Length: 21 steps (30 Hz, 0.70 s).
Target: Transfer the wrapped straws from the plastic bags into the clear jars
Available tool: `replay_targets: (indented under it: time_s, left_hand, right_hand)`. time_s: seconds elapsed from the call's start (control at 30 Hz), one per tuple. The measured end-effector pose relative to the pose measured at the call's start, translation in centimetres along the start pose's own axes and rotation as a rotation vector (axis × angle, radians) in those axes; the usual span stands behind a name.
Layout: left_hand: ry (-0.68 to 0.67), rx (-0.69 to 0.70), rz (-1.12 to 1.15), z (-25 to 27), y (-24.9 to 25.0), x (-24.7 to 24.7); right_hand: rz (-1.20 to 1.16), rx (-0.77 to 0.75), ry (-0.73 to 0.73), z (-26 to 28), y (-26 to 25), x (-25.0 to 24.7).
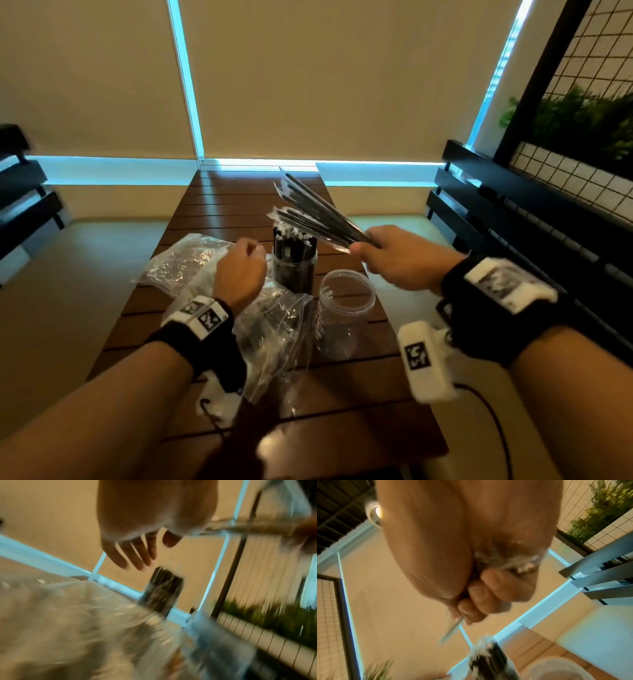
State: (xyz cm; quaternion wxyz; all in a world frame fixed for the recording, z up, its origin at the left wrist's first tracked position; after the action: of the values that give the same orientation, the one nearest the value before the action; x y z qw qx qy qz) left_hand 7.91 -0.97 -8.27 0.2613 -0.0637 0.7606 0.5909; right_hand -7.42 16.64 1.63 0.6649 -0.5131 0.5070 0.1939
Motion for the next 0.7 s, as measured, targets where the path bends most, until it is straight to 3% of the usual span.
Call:
replay_targets:
  time_s: [0.03, 0.1, 0.17, 0.23, 0.33, 0.47, 0.57, 0.7]
  left_hand:
    - [-0.088, -0.1, 0.332, 0.4, 1.7, 0.2]
    - [-0.243, -0.209, 0.742, 0.9, 4.7, 0.2]
    - [-0.264, -0.238, 0.97, 0.8, 7.1, -0.2]
    - [-0.197, -0.29, 1.118, 0.0, 8.8, -0.7]
    - [-0.131, -0.287, 1.095, -1.2, 10.8, -0.9]
    - [-0.024, -0.143, 0.964, -1.2, 12.5, 0.3]
    - [0.036, -0.008, 0.835, -1.0, 12.7, 1.8]
    - [0.047, 0.173, 0.741, -1.0, 12.7, 4.0]
  right_hand:
    - [-0.005, -0.047, 0.057, -0.3, -0.3, 1.2]
    - [0.001, -0.128, 0.123, -0.7, -0.5, 3.7]
    - [0.026, -0.216, 0.166, -0.9, -0.7, 6.1]
    - [0.014, -0.271, 0.208, -1.1, -0.8, 7.8]
    - [-0.1, -0.291, 0.263, -2.1, -1.0, 8.6]
    - [-0.194, -0.242, 0.294, -3.6, 0.0, 8.6]
    - [-0.013, -0.178, 0.293, -4.2, 1.3, 8.5]
    - [0.171, 0.042, 0.23, -4.2, 5.3, 8.6]
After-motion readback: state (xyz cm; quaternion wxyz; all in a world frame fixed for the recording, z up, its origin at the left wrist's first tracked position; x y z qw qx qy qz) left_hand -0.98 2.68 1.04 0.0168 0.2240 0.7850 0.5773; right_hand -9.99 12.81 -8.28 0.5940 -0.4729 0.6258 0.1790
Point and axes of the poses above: each hand's wrist, its own z-axis away from the middle knuckle, its own x-axis out of the palm, y = z × x, the point moved 2 cm from there along -z, towards the middle knuckle, and after that the axes turned 8 degrees about y, right-handed, at the moved point
